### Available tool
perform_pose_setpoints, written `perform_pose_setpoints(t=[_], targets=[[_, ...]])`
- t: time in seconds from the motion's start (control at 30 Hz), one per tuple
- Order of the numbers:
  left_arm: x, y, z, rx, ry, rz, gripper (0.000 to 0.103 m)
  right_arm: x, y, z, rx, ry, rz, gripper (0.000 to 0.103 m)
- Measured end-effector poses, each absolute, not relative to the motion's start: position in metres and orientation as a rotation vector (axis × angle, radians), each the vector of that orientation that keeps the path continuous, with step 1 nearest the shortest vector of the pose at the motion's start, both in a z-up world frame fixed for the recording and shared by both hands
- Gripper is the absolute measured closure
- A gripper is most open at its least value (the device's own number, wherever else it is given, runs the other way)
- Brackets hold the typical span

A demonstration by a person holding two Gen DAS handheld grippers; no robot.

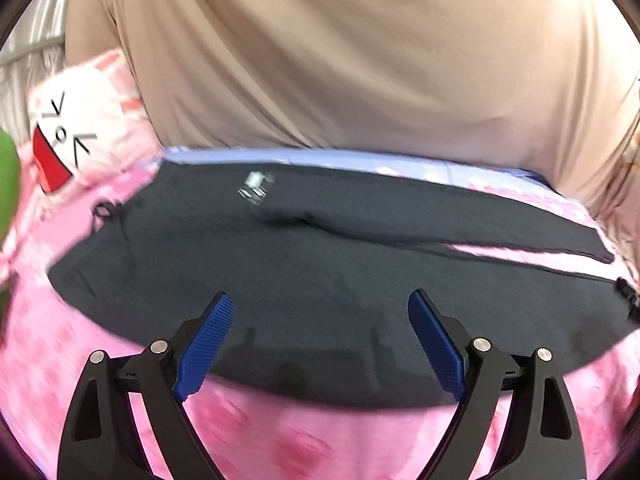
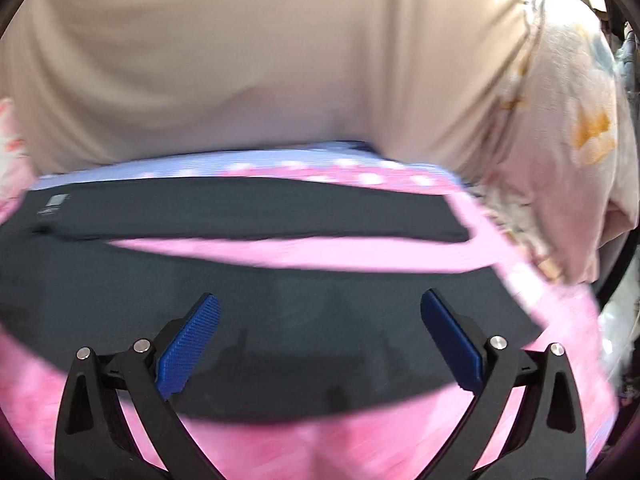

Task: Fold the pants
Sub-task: 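Lower both grippers onto the sweatpants edge and close them on the fabric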

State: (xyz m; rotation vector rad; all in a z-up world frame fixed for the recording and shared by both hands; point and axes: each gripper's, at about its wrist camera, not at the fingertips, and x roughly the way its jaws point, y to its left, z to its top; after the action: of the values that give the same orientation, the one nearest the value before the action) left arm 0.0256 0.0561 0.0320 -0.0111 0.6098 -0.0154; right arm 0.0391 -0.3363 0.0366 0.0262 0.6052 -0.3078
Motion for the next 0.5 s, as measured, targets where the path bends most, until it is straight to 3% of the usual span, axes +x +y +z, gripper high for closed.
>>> perform_pose_setpoints(t=[0.1,0.27,0.5], targets=[[0.047,0.076,0.046,0.015,0.589,0.013,0.016,0.073,-0.399,0.033,0.1,0.661,-0.339,0.006],[0.111,0.124,0.059,-0.046,0.661,0.053,0.016,0.128,-0.472,0.024,0.223,0.734,-0.331,0.018],[0.241,0.228,0.053,-0.234,0.817,0.2,0.016,0.196,-0.533,0.011,0.334,0.792,-0.382,0.014]])
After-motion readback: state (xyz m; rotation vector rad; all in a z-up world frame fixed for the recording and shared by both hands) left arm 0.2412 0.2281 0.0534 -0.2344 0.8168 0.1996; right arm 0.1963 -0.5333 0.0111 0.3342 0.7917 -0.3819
